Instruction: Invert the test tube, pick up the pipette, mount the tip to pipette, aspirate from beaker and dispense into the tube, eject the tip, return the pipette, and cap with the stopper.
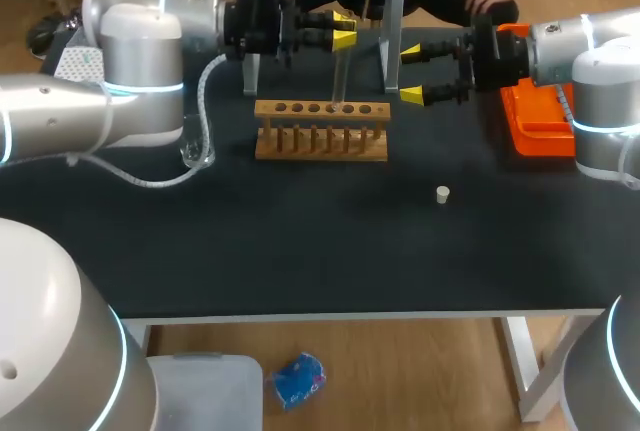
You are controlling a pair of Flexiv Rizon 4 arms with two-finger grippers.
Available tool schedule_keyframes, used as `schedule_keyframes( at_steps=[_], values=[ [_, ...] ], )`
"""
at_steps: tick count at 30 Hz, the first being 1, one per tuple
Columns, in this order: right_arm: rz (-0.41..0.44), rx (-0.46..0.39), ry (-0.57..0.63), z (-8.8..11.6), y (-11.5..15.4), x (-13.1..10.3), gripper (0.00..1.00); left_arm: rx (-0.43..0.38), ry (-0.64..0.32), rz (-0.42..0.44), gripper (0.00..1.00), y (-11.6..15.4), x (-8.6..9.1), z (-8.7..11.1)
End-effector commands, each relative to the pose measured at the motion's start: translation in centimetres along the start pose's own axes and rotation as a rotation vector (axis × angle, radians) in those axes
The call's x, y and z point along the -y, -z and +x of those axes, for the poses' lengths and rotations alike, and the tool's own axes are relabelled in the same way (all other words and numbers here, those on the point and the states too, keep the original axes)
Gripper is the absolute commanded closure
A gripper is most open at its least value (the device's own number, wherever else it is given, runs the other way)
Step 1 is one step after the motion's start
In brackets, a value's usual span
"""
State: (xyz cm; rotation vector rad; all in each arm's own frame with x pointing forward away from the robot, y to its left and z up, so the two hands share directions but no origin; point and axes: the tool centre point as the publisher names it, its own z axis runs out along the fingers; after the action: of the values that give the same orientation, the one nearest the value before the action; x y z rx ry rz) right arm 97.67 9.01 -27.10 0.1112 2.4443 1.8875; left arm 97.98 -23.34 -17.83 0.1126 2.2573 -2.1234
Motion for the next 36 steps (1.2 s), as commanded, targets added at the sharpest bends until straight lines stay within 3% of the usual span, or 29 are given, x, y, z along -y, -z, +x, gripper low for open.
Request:
schedule_keyframes(
  at_steps=[1, 20, 22, 23, 36],
  values=[
    [0.000, 0.000, 0.000, 0.0, 0.0, 0.0, 0.00, -0.009, -0.023, -0.010, 1.00, -0.2, 0.2, -0.6],
    [0.000, 0.000, 0.000, 0.0, 0.0, 0.0, 0.00, -0.019, -0.008, 0.000, 1.00, -0.3, 0.2, -0.5],
    [0.000, 0.000, 0.000, 0.0, 0.0, 0.0, 0.00, -0.018, -0.007, 0.000, 1.00, -0.3, 0.2, -0.6],
    [0.000, 0.000, 0.000, 0.0, 0.0, 0.0, 0.00, -0.016, 0.001, 0.047, 1.00, -0.3, 0.2, -0.7],
    [0.000, 0.000, 0.000, 0.0, 0.0, 0.0, 0.00, -0.010, 0.056, 0.047, 1.00, 0.2, -1.0, -2.0]
  ],
)
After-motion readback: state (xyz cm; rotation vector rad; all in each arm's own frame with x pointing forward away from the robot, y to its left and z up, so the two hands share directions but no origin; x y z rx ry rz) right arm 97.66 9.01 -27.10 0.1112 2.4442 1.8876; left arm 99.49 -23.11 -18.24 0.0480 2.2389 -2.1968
